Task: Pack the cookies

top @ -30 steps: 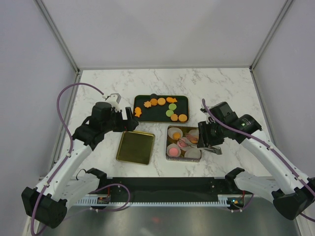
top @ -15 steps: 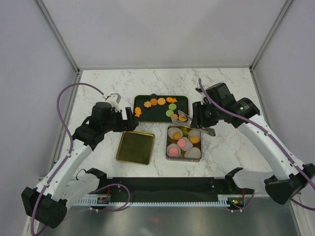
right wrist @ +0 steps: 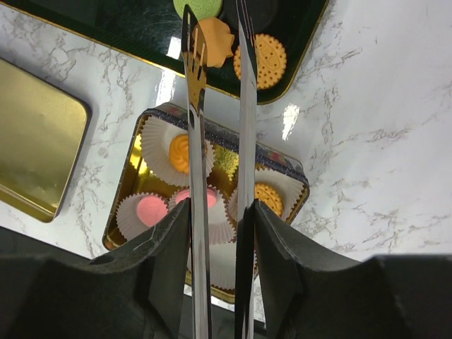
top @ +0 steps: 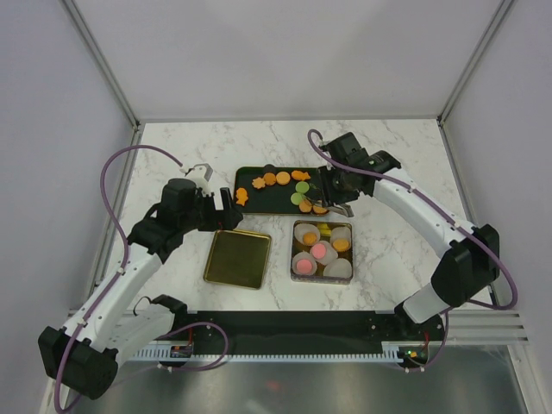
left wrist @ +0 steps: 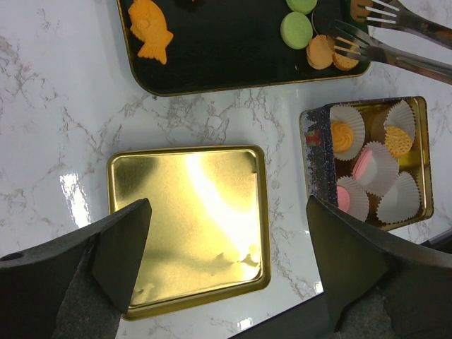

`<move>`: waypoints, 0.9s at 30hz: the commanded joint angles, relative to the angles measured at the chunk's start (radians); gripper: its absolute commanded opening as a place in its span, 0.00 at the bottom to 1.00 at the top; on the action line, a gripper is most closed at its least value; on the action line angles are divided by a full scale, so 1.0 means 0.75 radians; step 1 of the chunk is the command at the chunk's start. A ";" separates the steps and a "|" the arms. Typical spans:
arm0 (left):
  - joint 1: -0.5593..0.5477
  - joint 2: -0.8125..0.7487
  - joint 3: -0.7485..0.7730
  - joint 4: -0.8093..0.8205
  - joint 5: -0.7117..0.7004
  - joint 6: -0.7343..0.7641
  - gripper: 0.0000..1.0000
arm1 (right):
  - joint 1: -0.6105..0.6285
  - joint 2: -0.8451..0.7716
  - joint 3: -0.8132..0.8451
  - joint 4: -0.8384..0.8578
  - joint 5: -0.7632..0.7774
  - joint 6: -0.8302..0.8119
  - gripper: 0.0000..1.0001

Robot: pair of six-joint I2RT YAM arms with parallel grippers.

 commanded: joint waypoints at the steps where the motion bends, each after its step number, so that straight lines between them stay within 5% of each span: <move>1: 0.013 -0.002 0.013 0.006 -0.005 0.025 1.00 | -0.002 0.029 0.048 0.103 0.013 -0.029 0.47; 27: 0.028 0.014 0.015 0.006 0.010 0.027 1.00 | -0.002 0.007 -0.059 0.144 -0.065 -0.013 0.52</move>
